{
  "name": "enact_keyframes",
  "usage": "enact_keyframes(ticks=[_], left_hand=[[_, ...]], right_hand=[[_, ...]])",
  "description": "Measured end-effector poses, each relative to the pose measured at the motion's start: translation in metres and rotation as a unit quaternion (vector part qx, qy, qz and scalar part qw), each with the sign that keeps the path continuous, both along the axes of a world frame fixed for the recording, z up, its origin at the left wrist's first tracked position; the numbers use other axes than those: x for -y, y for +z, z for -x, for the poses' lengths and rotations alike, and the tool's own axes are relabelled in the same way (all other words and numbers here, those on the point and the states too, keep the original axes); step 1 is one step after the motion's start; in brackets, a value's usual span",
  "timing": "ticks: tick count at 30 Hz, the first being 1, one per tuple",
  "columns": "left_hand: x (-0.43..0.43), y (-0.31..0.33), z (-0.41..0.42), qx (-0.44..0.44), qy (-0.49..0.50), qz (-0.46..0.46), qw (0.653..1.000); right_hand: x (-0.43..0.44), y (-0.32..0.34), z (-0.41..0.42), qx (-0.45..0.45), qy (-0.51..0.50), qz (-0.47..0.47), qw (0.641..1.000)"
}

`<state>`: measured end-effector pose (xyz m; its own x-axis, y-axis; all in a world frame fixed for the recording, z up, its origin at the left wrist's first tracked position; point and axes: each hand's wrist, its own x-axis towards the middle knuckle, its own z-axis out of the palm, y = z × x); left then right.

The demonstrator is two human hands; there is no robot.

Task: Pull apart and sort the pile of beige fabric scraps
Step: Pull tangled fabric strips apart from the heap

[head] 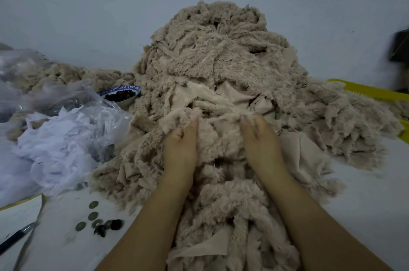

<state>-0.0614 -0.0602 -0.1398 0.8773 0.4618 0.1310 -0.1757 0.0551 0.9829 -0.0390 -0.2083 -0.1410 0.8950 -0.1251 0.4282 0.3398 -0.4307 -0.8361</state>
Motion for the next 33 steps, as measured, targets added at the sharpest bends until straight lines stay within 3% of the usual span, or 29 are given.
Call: enact_keyframes(ticks=[3,5,7,8,10,12,14,17,18,20,22,23,25,27,29,30,33], left_hand=[[-0.020,0.006,-0.004,0.002,0.059,0.166,0.984],[-0.029,0.007,-0.005,0.005,0.084,0.188,0.978],[-0.026,0.002,-0.004,-0.026,0.082,0.087,0.992],[-0.020,0.000,-0.004,-0.046,0.063,-0.007,0.997],[-0.007,-0.005,-0.002,-0.040,-0.003,-0.194,0.980],[0.002,-0.005,0.004,0.016,-0.031,-0.299,0.954],[-0.002,0.000,0.008,0.086,0.057,-0.332,0.938],[-0.007,0.011,0.007,0.209,0.222,-0.372,0.877],[-0.004,0.014,0.007,0.256,0.208,-0.390,0.860],[0.009,0.010,0.008,0.332,0.068,-0.436,0.834],[0.021,0.000,0.011,0.261,-0.125,-0.437,0.852],[0.026,-0.003,0.013,0.169,-0.197,-0.403,0.877],[0.025,-0.007,0.013,0.018,-0.245,-0.282,0.927],[0.019,-0.007,0.006,-0.059,-0.222,-0.102,0.968],[0.014,0.002,0.001,-0.090,-0.222,0.060,0.969],[0.007,0.001,-0.003,-0.071,-0.219,0.120,0.966],[-0.012,0.009,-0.007,0.002,-0.197,0.318,0.927]], right_hand=[[0.033,0.001,-0.015,-0.082,-0.134,-0.154,0.976],[0.044,-0.002,-0.020,-0.086,-0.163,-0.226,0.957],[0.038,-0.002,-0.019,-0.068,-0.145,-0.228,0.960],[0.032,-0.001,-0.017,-0.072,-0.119,-0.227,0.964],[0.019,0.002,-0.012,-0.099,-0.057,-0.234,0.966],[0.015,0.003,-0.012,-0.120,-0.018,-0.268,0.956],[0.018,0.004,-0.013,-0.118,-0.017,-0.314,0.942],[0.018,0.009,-0.012,-0.120,-0.016,-0.381,0.917],[0.017,0.009,-0.012,-0.126,-0.004,-0.394,0.911],[0.013,0.009,-0.009,-0.139,0.025,-0.374,0.916],[0.010,0.013,-0.003,-0.144,0.068,-0.376,0.913],[0.010,0.016,0.000,-0.145,0.101,-0.396,0.901],[0.009,0.020,0.007,-0.155,0.194,-0.428,0.869],[0.006,0.022,0.016,-0.188,0.272,-0.352,0.876],[0.002,0.019,0.024,-0.234,0.346,-0.220,0.882],[0.001,0.018,0.027,-0.256,0.386,-0.181,0.868],[0.008,0.022,0.025,-0.265,0.402,-0.213,0.850]])
